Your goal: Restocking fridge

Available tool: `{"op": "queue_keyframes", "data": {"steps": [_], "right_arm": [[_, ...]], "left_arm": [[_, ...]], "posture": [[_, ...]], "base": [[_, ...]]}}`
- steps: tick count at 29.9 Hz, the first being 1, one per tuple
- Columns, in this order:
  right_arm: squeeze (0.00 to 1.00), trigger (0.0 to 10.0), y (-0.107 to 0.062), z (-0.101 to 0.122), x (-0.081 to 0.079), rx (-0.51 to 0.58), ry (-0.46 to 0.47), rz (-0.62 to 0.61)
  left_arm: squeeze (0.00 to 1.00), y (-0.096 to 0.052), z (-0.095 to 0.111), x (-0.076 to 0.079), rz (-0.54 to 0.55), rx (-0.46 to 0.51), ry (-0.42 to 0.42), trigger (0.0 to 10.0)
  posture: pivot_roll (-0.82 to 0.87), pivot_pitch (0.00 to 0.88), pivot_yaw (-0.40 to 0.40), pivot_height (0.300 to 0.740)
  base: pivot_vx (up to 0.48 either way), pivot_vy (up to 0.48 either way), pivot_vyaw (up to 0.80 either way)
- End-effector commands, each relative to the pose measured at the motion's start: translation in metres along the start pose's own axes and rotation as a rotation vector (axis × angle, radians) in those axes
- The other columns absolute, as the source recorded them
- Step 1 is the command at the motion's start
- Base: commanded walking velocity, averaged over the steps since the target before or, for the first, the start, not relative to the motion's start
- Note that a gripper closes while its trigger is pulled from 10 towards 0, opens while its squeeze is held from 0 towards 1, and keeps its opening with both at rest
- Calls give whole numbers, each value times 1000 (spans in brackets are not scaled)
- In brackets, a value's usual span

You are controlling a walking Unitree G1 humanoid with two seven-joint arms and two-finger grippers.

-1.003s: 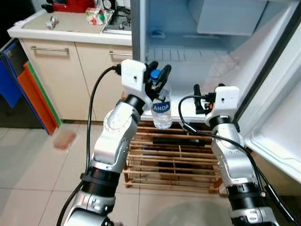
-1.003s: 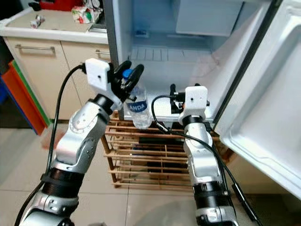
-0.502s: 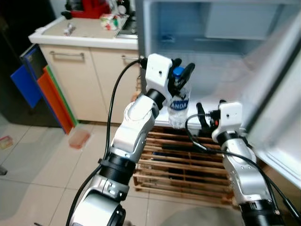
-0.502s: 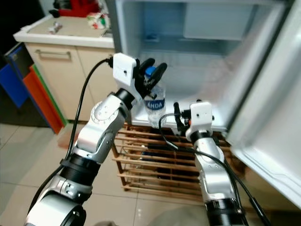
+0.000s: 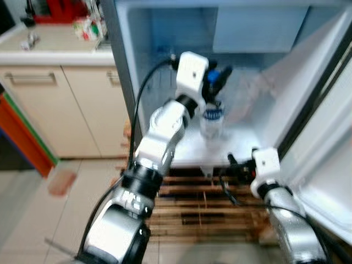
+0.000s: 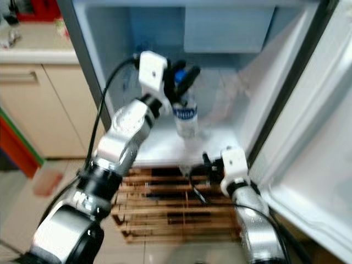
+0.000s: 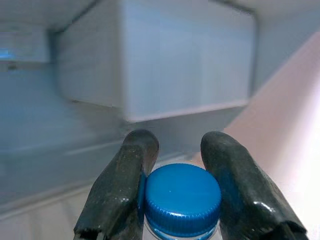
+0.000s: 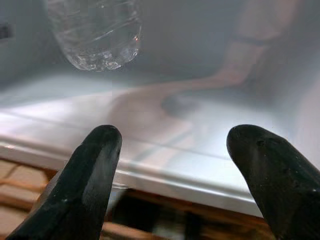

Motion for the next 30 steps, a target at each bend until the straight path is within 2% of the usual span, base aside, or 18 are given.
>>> {"op": "queue_keyframes", "data": {"steps": [1,4,5,6,7,8,9,10,11,12,13,16,18,21,22,23,25,30], "right_arm": [[0,10000,1,5,1,17,6,-6],[0,10000,2,9,-2,25,12,-3],[0,10000,2,11,-5,31,14,0],[0,10000,2,11,-5,31,14,0],[0,10000,1,12,-6,33,14,2],[0,10000,0,14,-7,38,14,5],[0,10000,0,14,-7,38,14,5],[0,10000,-1,14,-8,39,14,6],[0,10000,-3,14,-9,40,14,7],[0,10000,-3,14,-9,40,14,7],[0,10000,-7,11,-10,35,17,2],[0,10000,-13,7,-11,24,28,-7],[0,10000,-18,5,-14,18,33,-8],[0,10000,-23,3,-16,11,37,-9],[0,10000,-27,1,-18,4,38,-10],[0,10000,-27,1,-18,4,38,-10],[0,10000,-36,2,-19,-1,38,-12],[0,10000,-48,9,-12,0,43,-50]], "left_arm": [[0,4,3,0,6,13,49,10000],[0,8,2,1,12,11,146,10000],[0,10,3,2,7,21,221,10000],[0,10,3,2,7,21,221,10000],[0,10,1,3,-1,16,261,10000],[0,11,-4,6,-23,5,336,10000],[0,11,-4,6,-23,5,336,10000],[0,10,-8,6,-27,-8,362,10000],[0,9,-17,6,-38,-29,426,10000],[0,9,-17,6,-38,-29,426,10000],[0,7,-26,5,-52,-47,560,10000],[0,5,-39,3,-94,-87,741,10000],[0,3,-47,5,-139,-109,815,10000],[0,1,-58,10,-192,-148,859,10000],[0,-3,-73,18,-267,-208,790,10000],[0,-3,-73,18,-267,-208,790,10000],[0,-11,-91,26,-336,-251,856,10000],[0,-15,-105,20,-314,-317,906,10000]], "posture": [[-18,0,22,740],[-25,0,23,740],[-31,0,28,740],[-31,0,28,740],[-31,0,28,740],[-37,0,33,740],[-37,0,33,740],[-38,0,34,740],[-46,0,41,740],[-46,0,41,740],[-52,0,47,740],[-62,0,57,740],[-70,0,67,740],[-76,11,73,740],[-85,23,80,740],[-85,23,80,740],[-127,48,93,740],[-175,77,97,740]], "base": [[0,0,0],[0,0,0],[0,0,0],[0,0,0],[0,0,0],[0,0,0],[0,0,0],[0,0,0],[0,0,0],[0,0,0],[0,0,0],[0,0,0],[0,0,0],[0,0,0],[0,0,0],[0,0,0],[0,0,0],[0,0,0]]}}
Point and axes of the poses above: a point about 5 cm out from each wrist's last joint towards the gripper, its own y axis pointing out of the wrist towards the gripper, its own z axis along the axis of the wrist's last joint, x = y × z, the point moved 6 cm from there along y, pointing out of the wrist towards the gripper, and after that the axes turned 1 degree about y, right-handed, at the moved point
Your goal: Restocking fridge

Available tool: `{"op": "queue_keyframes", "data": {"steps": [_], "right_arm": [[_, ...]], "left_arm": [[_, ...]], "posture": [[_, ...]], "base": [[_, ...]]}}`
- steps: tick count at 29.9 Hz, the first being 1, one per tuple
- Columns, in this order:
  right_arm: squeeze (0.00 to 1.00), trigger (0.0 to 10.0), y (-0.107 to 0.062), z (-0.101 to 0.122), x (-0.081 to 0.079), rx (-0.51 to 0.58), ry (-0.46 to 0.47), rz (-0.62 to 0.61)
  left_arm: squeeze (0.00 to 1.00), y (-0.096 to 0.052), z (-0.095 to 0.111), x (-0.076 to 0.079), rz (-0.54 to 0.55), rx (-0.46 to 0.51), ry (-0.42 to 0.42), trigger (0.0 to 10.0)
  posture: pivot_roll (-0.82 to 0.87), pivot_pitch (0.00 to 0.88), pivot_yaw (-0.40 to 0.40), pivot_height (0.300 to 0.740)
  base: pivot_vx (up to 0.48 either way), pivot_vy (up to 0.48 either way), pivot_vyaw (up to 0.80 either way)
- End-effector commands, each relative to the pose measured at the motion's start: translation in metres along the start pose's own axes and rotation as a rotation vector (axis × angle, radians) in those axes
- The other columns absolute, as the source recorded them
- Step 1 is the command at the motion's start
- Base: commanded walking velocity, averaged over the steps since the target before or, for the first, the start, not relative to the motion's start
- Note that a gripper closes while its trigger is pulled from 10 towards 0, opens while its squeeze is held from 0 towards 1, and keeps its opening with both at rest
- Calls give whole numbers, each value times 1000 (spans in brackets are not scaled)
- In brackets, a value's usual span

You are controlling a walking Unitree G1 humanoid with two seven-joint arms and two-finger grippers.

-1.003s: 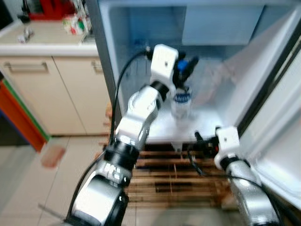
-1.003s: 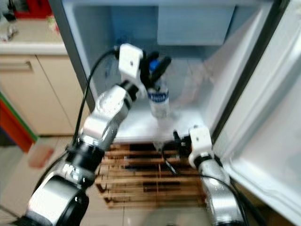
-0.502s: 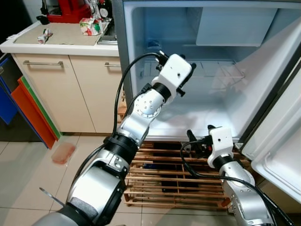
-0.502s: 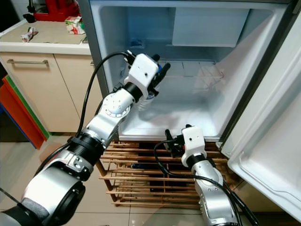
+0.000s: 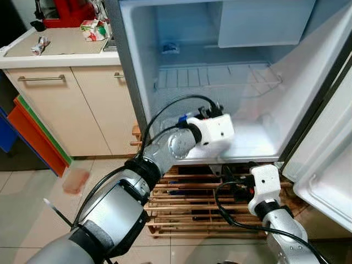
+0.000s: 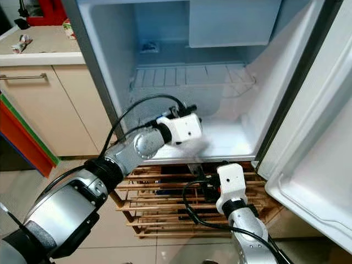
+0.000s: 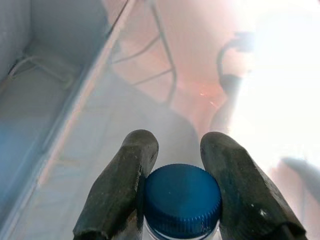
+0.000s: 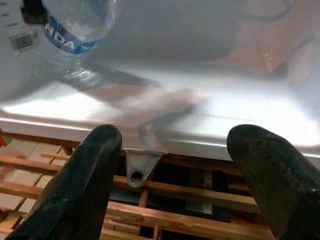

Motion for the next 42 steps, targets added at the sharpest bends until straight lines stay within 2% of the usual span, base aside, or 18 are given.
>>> {"op": "queue_keyframes", "data": {"steps": [1,2,6,9,11,13,18,19,20,24,25,29,32,34,39,40,41,42], "right_arm": [[0,10000,-4,5,3,4,2,-15],[0,10000,-6,5,3,1,2,-18],[0,10000,-15,5,3,-14,2,-21],[0,10000,-19,5,2,-28,1,-19],[0,10000,-20,5,2,-31,1,-19],[0,10000,-20,7,3,-37,1,-20],[0,10000,-19,7,0,-41,2,-12],[0,10000,-18,6,-2,-47,4,-4],[0,10000,-18,5,-2,-49,5,-2],[0,10000,-16,6,-7,-50,8,10],[0,10000,-14,7,-8,-49,10,13],[0,10000,-13,7,-8,-50,12,15],[0,10000,-13,7,-9,-49,12,18],[0,10000,-12,7,-8,-51,11,21],[0,10000,-11,8,-9,-51,9,26],[0,10000,-9,9,-10,-47,8,29],[0,10000,-7,11,-10,-42,8,30],[0,10000,-6,12,-10,-39,9,30]], "left_arm": [[0,-1,-12,-7,15,-57,27,10000],[1000,-1,-13,-7,21,-70,16,10000],[1000,1,-19,-14,68,-120,-26,10000],[1000,3,-18,-32,157,-140,-128,10000],[1000,4,-15,-38,182,-136,-144,10000],[1000,6,-10,-51,235,-143,-104,10000],[1000,7,-6,-63,285,-149,-36,10000],[1000,9,-3,-67,291,-159,21,10000],[1000,10,-2,-68,291,-164,40,10000],[1000,13,-2,-60,236,-181,32,10000],[1000,16,2,-50,190,-168,34,10000],[1000,19,7,-39,157,-149,47,10000],[1000,20,16,-48,190,-118,115,10000],[1000,22,27,-62,236,-89,218,10000],[1000,23,35,-73,263,-76,293,10000],[1000,24,38,-77,263,-72,229,10000],[741,25,39,-79,260,-68,132,10000],[741,25,39,-80,257,-64,66,10000]], "posture": [[-179,80,96,740],[-190,87,93,740],[-205,98,87,740],[-216,105,82,740],[-217,105,82,740],[-214,105,78,740],[-203,104,78,740],[-196,103,75,740],[-196,103,75,740],[-193,101,75,740],[-190,101,77,740],[-189,100,76,740],[-189,98,70,740],[-186,97,67,740],[-184,94,65,740],[-183,89,66,740],[-181,85,65,740],[-181,84,65,740]], "base": [[0,0,0],[0,0,0],[0,0,0],[0,0,0],[0,0,0],[0,0,0],[0,0,0],[0,0,0],[0,0,0],[0,0,0],[0,0,0],[0,0,0],[0,0,0],[0,0,0],[0,0,0],[0,0,0],[0,0,0],[0,0,0]]}}
Point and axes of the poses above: a point about 5 cm out from each wrist's last joint towards the gripper, its own y axis pointing out of the wrist towards the gripper, its own z axis along the axis of the wrist's last joint, x = y × z, the point moved 6 cm from there along y, pointing out of the wrist towards the gripper, and after that the axes turned 1 degree about y, right-handed, at the moved point
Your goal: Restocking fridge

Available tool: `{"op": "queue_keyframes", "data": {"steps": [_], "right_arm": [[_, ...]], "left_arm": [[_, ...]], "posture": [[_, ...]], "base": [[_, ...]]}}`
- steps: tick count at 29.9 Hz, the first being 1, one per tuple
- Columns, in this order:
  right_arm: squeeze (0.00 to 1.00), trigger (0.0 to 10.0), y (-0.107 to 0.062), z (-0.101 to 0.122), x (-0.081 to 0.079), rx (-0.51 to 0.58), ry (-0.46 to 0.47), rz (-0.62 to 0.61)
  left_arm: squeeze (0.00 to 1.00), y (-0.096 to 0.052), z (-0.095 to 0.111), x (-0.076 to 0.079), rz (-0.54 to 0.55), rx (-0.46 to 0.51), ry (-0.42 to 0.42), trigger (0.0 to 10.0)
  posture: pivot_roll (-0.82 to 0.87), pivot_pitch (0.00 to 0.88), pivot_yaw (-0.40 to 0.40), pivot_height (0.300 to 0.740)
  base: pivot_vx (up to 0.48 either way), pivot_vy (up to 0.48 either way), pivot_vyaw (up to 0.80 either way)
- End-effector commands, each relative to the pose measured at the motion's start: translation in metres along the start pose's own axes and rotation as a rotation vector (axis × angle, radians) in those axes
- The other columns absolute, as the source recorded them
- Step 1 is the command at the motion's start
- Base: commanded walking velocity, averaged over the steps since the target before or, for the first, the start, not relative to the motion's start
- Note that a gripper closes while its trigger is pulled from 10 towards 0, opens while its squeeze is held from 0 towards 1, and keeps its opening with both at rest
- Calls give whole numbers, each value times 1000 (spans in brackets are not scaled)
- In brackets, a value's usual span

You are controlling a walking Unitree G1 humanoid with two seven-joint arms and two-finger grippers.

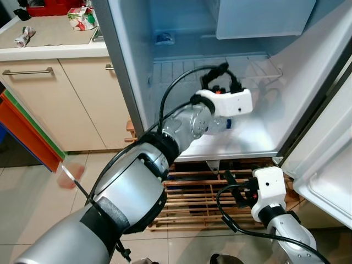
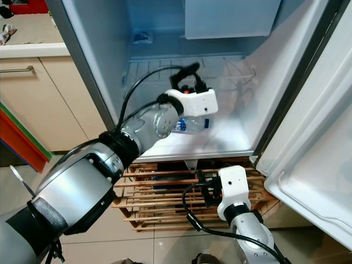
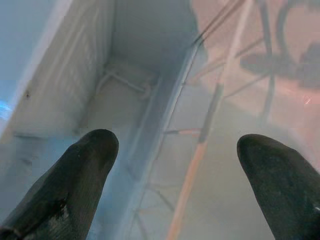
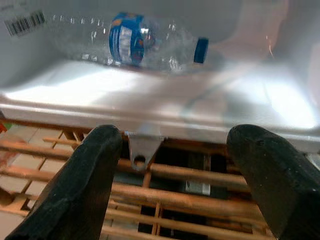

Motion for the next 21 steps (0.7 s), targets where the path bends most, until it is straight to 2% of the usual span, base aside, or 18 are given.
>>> {"op": "queue_keyframes", "data": {"steps": [1,3,4,5,6,7,8,9,11,13,16,19,20,21], "right_arm": [[0,10000,3,1,-2,0,6,7],[0,10000,6,7,-1,21,8,-1],[0,10000,7,10,0,30,9,-5],[0,10000,9,15,1,47,11,-14],[0,10000,13,20,4,66,10,-32],[0,10000,15,24,7,78,9,-44],[0,10000,21,27,11,92,27,-64],[0,10000,24,29,13,101,30,-71],[0,10000,29,32,15,110,27,-77],[0,10000,31,32,15,111,26,-79],[0,10000,42,38,20,131,22,-91],[0,10000,47,46,34,164,32,-177],[0,10000,47,46,34,164,32,-177],[0,10000,46,50,39,183,44,-214]], "left_arm": [[0,2,5,-6,-19,6,-196,10000],[0,2,8,-4,-58,31,-392,10000],[0,1,9,-3,-77,44,-458,10000],[0,-1,11,-7,-75,79,-580,10000],[0,-5,7,-9,-80,105,-705,10000],[0,-8,3,-11,-79,123,-780,10000],[0,-18,-4,-14,-73,166,-951,10000],[0,-25,-7,-14,-64,183,-1012,10000],[0,-39,-10,-15,-51,214,-1054,10000],[0,-45,-11,-14,-46,223,-1050,10000],[0,-79,-18,-5,-14,206,-1103,10000],[0,-114,-46,3,93,126,-954,10000],[0,-114,-46,3,93,126,-954,10000],[0,-131,-70,13,138,32,-958,10000]], "posture": [[-180,80,66,740],[-179,72,64,740],[-177,69,63,740],[-170,59,62,740],[-159,45,59,740],[-154,40,58,740],[-137,27,53,740],[-120,17,45,740],[-107,8,42,740],[-94,0,35,740],[-42,0,13,740],[1,0,-6,740],[1,0,-6,740],[14,0,-12,740]], "base": [[0,0,0],[0,0,0],[0,0,0],[0,0,0],[0,0,0],[0,0,0],[0,0,0],[0,0,0],[0,0,0],[0,0,0],[0,0,0],[0,0,0],[0,0,0],[0,0,0]]}}
Point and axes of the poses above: a point about 5 cm out from each wrist's last joint towards the gripper, its own y axis pointing out of the wrist towards the gripper, its own z axis along the axis of the wrist's last joint, x = y × z, the point moved 6 cm from there along y, pointing out of the wrist towards the gripper, and after that the axes turned 1 degree about y, right-handed, at the moved point
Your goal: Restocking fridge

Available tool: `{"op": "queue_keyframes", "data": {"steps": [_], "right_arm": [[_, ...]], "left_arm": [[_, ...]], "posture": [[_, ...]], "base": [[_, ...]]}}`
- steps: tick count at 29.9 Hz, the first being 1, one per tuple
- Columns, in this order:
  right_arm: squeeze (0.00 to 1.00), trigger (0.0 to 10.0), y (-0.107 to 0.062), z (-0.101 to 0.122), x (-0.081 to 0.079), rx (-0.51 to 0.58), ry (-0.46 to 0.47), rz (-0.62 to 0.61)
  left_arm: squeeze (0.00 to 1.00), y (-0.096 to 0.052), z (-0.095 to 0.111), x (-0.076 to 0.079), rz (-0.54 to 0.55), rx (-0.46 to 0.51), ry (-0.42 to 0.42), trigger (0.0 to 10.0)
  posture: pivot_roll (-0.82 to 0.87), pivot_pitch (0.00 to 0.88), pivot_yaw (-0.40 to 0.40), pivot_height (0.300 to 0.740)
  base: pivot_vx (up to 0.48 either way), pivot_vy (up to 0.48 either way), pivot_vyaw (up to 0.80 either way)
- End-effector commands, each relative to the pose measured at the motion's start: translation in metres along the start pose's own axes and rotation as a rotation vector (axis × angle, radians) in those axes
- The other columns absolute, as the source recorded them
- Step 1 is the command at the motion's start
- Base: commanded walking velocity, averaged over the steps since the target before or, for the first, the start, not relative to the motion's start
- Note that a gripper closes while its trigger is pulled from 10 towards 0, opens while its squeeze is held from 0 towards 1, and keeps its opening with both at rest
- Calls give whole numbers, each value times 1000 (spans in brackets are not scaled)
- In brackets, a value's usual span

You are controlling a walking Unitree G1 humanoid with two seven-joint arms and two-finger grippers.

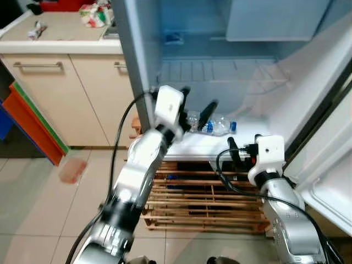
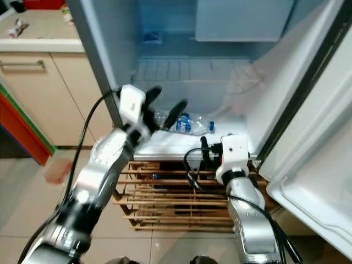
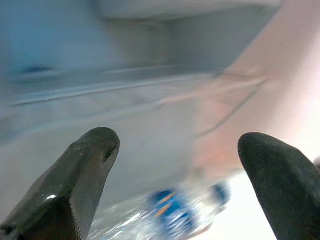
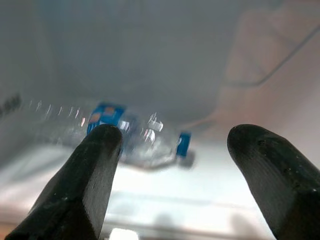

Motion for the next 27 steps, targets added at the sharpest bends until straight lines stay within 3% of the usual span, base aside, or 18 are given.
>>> {"op": "queue_keyframes", "data": {"steps": [1,2,4,6,10,13,14,20,27], "right_arm": [[0,10000,-1,2,15,19,13,-79],[0,10000,-3,3,17,30,5,-95],[0,10000,-8,-6,23,26,-28,-105],[0,10000,-10,-10,25,23,-43,-108],[0,10000,-14,-19,48,23,-34,-183],[0,10000,-15,-19,54,25,-27,-200],[0,10000,-16,-20,54,28,-24,-207],[0,10000,-13,-21,41,34,2,-171],[0,10000,-9,-19,39,44,-7,-172]], "left_arm": [[0,-24,-16,-22,111,-67,27,10000],[0,-41,-29,-34,176,-117,22,10000],[0,-66,-49,-42,229,-199,36,10000],[0,-73,-53,-42,242,-220,44,10000],[0,-89,-63,-44,290,-254,7,10000],[0,-87,-55,-43,290,-235,26,10000],[0,-80,-49,-41,290,-219,-10,10000],[0,-57,-42,-37,253,-200,-9,10000],[0,-47,-36,-39,247,-186,1,10000]], "posture": [[16,0,-12,740],[16,0,-12,740],[33,0,-25,740],[36,0,-26,740],[38,0,-30,740],[31,0,-24,740],[21,0,-18,740],[1,0,-6,740],[-14,0,-1,740]], "base": [[0,0,0],[0,0,0],[0,0,0],[0,0,0],[0,0,0],[0,0,0],[0,0,0],[0,0,0],[-212,0,0]]}}
Point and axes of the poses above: a point about 5 cm out from each wrist's last joint towards the gripper, its own y axis pointing out of the wrist towards the gripper, its own z axis along the axis of the wrist's last joint, x = y × z, the point moved 6 cm from there along y, pointing out of the wrist towards the gripper, and after that the axes turned 1 degree about y, right-handed, at the moved point
